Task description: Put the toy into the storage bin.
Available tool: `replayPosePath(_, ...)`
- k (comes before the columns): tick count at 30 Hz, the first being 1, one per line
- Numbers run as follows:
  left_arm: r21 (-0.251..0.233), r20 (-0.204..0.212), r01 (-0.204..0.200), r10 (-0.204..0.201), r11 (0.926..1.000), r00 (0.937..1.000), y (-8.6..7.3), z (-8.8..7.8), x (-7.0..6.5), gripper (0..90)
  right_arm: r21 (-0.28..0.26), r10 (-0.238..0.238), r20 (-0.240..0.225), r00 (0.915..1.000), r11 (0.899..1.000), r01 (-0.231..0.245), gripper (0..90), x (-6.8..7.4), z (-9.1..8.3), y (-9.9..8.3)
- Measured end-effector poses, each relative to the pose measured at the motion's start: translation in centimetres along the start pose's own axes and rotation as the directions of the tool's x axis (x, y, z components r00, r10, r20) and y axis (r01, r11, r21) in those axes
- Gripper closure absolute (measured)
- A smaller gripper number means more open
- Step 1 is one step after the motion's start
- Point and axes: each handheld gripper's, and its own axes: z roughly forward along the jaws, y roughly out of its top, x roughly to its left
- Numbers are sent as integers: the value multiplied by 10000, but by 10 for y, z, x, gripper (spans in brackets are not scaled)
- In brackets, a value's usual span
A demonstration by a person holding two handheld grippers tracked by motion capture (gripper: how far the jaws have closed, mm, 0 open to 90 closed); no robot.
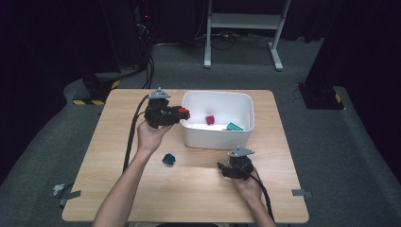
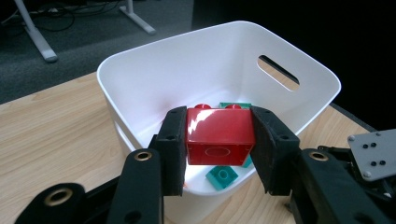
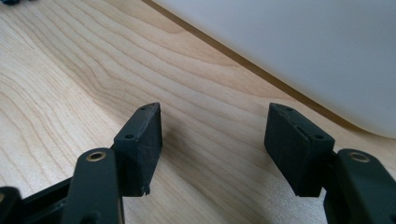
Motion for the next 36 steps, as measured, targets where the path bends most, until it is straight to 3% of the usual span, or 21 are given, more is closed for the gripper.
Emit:
replayPosePath(18,291,173,-43,38,9996,9998,8,36,-6,586,2,-24,8,10000,10000,24,369,0,0,0)
replayPosePath(26,380,285,170,-180,9991,9994,8,49,-4,577,10,-17,3,10000,10000,17,368,0,0,0)
replayPosePath(33,334,87,255,-258,9991,9996,7,52,-4,445,8,-14,-13,10000,10000,14,365,0,0,0)
replayPosePath(36,377,-25,119,-118,9992,9999,7,49,-4,419,1,-51,-10,10000,10000,51,365,0,0,0)
